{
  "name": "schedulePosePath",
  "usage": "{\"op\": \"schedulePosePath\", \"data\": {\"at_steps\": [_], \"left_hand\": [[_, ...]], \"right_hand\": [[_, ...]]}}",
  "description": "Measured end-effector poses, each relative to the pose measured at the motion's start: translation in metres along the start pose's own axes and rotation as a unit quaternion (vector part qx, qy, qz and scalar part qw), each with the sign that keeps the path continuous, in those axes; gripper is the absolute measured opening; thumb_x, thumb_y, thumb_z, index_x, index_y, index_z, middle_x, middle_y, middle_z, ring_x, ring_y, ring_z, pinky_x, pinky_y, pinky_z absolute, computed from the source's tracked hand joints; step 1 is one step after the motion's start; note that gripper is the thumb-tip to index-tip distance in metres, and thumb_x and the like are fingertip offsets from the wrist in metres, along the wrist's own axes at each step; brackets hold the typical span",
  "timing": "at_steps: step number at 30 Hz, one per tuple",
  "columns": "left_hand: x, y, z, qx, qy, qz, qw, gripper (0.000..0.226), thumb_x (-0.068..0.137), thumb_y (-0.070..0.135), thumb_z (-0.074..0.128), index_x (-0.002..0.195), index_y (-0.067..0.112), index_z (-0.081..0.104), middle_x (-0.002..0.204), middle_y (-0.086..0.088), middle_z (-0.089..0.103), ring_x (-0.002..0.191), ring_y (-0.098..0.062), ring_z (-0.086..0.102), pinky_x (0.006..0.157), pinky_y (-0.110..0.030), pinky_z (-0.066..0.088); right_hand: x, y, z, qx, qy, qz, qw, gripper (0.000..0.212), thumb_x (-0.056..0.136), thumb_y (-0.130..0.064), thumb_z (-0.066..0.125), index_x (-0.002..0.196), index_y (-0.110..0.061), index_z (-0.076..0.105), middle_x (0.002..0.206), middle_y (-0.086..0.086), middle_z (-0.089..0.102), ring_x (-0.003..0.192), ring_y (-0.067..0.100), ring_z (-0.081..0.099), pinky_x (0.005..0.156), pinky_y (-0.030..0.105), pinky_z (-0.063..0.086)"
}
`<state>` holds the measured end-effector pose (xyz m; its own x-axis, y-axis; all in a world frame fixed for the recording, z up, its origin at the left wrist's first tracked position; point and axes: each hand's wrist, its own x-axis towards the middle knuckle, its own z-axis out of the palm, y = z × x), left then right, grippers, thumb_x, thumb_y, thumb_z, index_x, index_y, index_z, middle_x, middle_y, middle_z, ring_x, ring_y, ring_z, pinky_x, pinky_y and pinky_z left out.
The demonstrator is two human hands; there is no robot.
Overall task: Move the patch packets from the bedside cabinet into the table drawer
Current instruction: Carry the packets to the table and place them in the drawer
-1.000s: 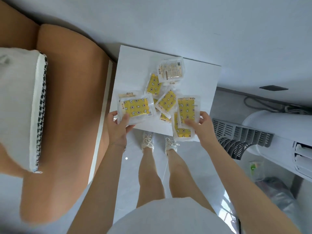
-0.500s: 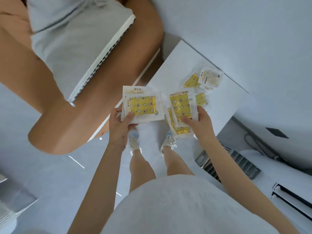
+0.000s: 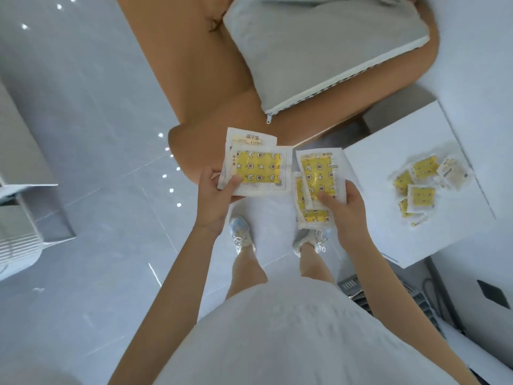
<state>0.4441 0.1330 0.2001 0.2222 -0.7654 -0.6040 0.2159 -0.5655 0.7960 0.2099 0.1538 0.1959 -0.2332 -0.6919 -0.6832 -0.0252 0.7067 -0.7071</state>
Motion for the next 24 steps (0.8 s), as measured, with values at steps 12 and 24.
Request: {"op": "schedulePosePath", "data": {"at_steps": [12, 24], "left_hand": [[0.02, 0.052, -0.201, -0.098, 0.147, 0.007, 0.984, 0.024, 0.09, 0.001, 0.059, 0.087, 0.018, 0.042, 0.102, -0.004, 0.067, 0.086, -0.017, 0.071, 0.069, -0.03, 0.06], [0.061, 0.06, -0.295, -0.228, 0.284, -0.033, 0.931, 0.02, 0.09, 0.002, 0.058, 0.091, 0.016, 0.045, 0.109, -0.01, 0.066, 0.095, -0.023, 0.068, 0.074, -0.03, 0.059]], "right_hand": [[-0.014, -0.068, 0.201, -0.104, -0.159, -0.037, 0.981, 0.03, 0.083, -0.005, 0.07, 0.105, -0.023, 0.06, 0.106, -0.003, 0.069, 0.097, 0.019, 0.069, 0.075, 0.03, 0.059], [0.02, -0.128, 0.359, -0.197, -0.294, 0.0, 0.936, 0.032, 0.084, -0.006, 0.07, 0.11, -0.023, 0.06, 0.105, -0.005, 0.071, 0.09, 0.012, 0.071, 0.071, 0.029, 0.06]]}}
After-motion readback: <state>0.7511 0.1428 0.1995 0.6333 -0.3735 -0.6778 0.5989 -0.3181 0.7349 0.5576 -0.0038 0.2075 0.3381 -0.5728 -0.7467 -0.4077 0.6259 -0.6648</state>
